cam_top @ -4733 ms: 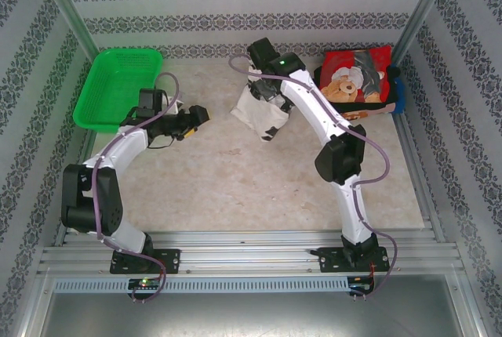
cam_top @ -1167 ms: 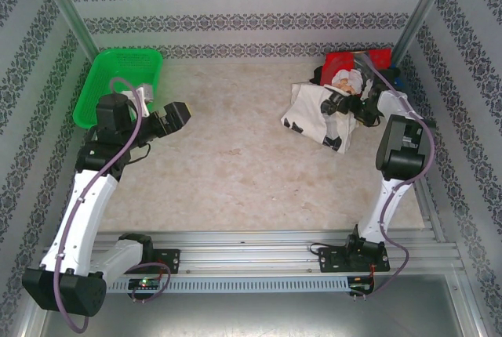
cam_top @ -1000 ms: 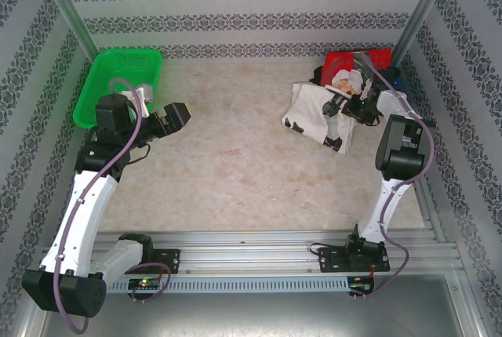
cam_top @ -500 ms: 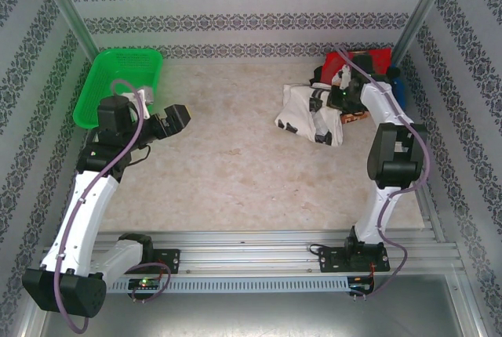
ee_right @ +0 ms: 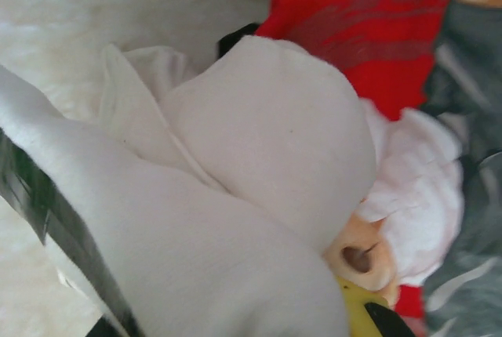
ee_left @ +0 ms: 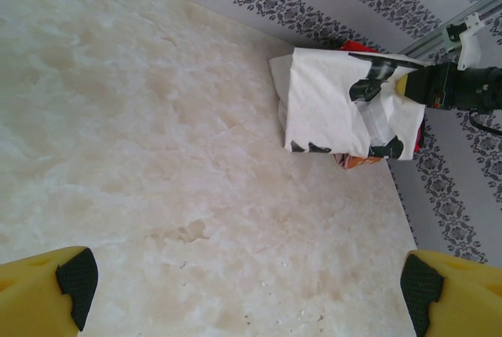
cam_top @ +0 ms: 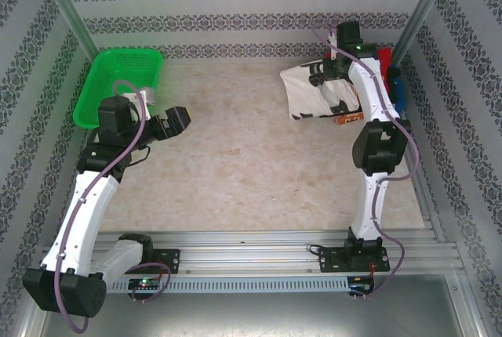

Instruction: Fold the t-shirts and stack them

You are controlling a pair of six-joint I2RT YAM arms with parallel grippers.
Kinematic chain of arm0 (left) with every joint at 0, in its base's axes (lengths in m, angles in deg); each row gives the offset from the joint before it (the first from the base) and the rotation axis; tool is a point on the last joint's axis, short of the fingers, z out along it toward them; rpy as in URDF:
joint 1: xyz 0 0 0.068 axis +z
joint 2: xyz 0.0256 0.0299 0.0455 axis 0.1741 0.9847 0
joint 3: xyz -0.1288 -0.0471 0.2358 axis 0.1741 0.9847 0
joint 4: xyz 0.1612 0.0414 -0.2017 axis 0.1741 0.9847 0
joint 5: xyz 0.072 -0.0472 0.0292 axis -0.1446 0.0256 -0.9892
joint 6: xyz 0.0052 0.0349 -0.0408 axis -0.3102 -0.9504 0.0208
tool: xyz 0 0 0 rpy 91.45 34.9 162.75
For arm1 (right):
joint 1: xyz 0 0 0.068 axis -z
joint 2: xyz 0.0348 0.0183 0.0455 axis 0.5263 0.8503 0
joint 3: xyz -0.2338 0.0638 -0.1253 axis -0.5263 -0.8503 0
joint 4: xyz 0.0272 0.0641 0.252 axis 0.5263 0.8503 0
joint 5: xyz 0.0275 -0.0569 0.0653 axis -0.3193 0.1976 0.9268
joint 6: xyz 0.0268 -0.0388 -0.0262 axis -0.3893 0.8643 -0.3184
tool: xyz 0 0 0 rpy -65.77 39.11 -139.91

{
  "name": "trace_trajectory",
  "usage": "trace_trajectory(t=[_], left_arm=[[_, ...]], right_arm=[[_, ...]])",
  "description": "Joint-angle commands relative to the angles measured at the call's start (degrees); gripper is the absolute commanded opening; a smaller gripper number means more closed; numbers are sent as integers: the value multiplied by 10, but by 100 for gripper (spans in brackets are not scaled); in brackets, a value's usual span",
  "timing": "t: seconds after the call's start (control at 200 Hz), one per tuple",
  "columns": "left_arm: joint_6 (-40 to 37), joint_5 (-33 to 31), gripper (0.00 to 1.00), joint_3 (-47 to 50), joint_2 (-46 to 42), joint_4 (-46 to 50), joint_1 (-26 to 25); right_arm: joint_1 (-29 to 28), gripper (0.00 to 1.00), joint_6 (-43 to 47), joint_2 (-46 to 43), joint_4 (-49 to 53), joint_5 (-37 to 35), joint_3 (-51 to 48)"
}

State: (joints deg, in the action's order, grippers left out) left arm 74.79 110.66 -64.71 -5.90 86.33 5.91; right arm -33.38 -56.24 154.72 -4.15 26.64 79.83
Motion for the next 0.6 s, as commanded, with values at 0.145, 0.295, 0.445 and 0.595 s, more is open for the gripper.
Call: trace_trajectory(t=[0.145,0.295,0.445,0.595], left_arm=[[-53,-18,100,-48,-7,35,0],[-46,-31,100,-77,-10,36,0],[-56,-52,100,-102,-14,47,0],[-70,-71,100,-117,-17,68,0]], right_arm=[[52,0,19,45,-26,-99,65],[87,0,4,69,-55,-110,84],[117,0,0,83,-86,-112,91],[143,0,-4,94,-121,-110,96]])
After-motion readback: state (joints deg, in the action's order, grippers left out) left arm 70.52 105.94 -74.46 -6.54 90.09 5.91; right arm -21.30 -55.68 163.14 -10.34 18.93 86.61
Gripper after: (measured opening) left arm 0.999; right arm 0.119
